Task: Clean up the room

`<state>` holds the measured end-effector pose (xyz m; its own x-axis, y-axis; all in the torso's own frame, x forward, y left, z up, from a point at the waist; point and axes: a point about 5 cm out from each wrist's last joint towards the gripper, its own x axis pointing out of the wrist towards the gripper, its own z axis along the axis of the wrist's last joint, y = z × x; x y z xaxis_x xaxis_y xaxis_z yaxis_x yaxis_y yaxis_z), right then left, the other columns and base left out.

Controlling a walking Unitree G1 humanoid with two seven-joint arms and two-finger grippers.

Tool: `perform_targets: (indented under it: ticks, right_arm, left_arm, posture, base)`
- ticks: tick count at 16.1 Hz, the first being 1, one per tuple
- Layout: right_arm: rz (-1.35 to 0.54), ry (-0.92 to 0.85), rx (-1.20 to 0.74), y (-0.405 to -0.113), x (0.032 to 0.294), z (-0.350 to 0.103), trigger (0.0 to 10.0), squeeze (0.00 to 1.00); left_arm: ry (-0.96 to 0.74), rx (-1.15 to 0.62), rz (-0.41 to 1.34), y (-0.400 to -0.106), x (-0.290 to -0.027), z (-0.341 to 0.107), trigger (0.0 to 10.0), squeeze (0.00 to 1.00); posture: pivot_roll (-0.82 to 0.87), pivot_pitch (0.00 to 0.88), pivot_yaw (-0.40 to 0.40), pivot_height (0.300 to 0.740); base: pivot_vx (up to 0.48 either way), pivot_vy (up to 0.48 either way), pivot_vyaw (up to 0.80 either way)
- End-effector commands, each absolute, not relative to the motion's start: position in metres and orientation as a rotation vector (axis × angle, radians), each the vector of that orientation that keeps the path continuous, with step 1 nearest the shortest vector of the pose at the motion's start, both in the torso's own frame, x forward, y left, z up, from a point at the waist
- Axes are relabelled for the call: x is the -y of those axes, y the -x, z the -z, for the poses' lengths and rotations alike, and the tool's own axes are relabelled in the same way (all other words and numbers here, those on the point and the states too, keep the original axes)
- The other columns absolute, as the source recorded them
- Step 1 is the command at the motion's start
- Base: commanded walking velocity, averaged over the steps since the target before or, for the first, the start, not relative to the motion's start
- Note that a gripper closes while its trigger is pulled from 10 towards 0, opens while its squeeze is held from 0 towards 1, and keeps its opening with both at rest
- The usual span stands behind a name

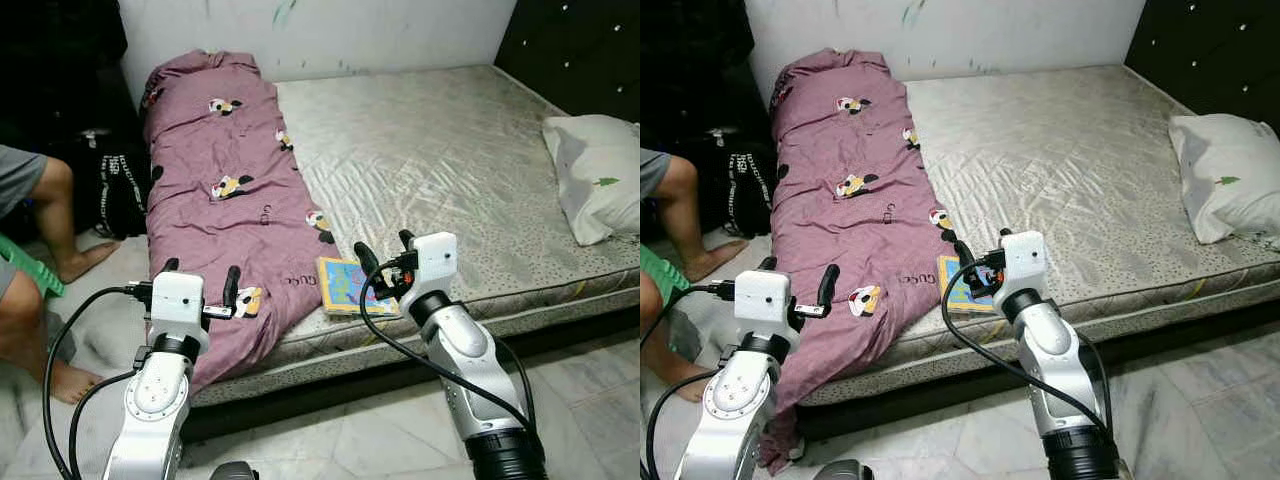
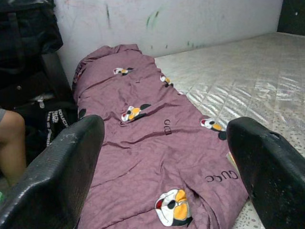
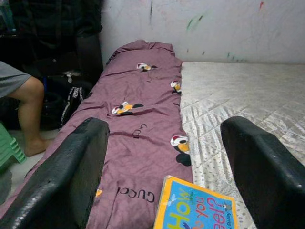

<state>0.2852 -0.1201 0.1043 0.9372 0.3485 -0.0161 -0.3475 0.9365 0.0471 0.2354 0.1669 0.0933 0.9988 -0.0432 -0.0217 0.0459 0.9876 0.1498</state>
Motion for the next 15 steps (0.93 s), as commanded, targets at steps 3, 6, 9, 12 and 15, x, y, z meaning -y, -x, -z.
perform_targets:
  ticks: [3, 6, 9, 12, 15]
  right_arm:
    - [-0.359, -0.036, -0.002, -0.2888, 0.1185, -0.1104, 10.0, 0.0]
    - [-0.361, -0.032, -0.008, -0.2879, 0.1186, -0.1081, 10.0, 0.0]
    - [-0.362, -0.031, -0.01, -0.2877, 0.1188, -0.1077, 10.0, 0.0]
    - [-0.36, -0.034, -0.009, -0.2885, 0.1187, -0.1082, 10.0, 0.0]
    - [-0.367, -0.025, -0.007, -0.2884, 0.1183, -0.108, 10.0, 0.0]
  left_arm:
    - [-0.145, -0.012, 0.057, -0.235, -0.1671, -0.0959, 10.0, 0.0]
    - [-0.142, -0.011, 0.059, -0.2351, -0.1667, -0.096, 10.0, 0.0]
    - [-0.141, -0.012, 0.063, -0.2348, -0.166, -0.0958, 10.0, 0.0]
    - [-0.144, -0.014, 0.062, -0.2349, -0.166, -0.0952, 10.0, 0.0]
    - [-0.171, -0.013, 0.028, -0.2366, -0.1675, -0.0947, 10.0, 0.0]
  posture:
    - [-0.02, 0.0, -0.048, 0.74]
    - [-0.02, 0.0, -0.051, 0.74]
    - [-0.02, 0.0, -0.052, 0.74]
    - [-0.02, 0.0, -0.052, 0.74]
    - [-0.02, 0.0, -0.053, 0.74]
  base:
    - [0.274, 0.0, 0.2]
    - [0.284, 0.0, 0.8]
    - [0.287, 0.0, 0.47]
    - [0.277, 0.0, 0.0]
    - [0.0, 0.0, 0.0]
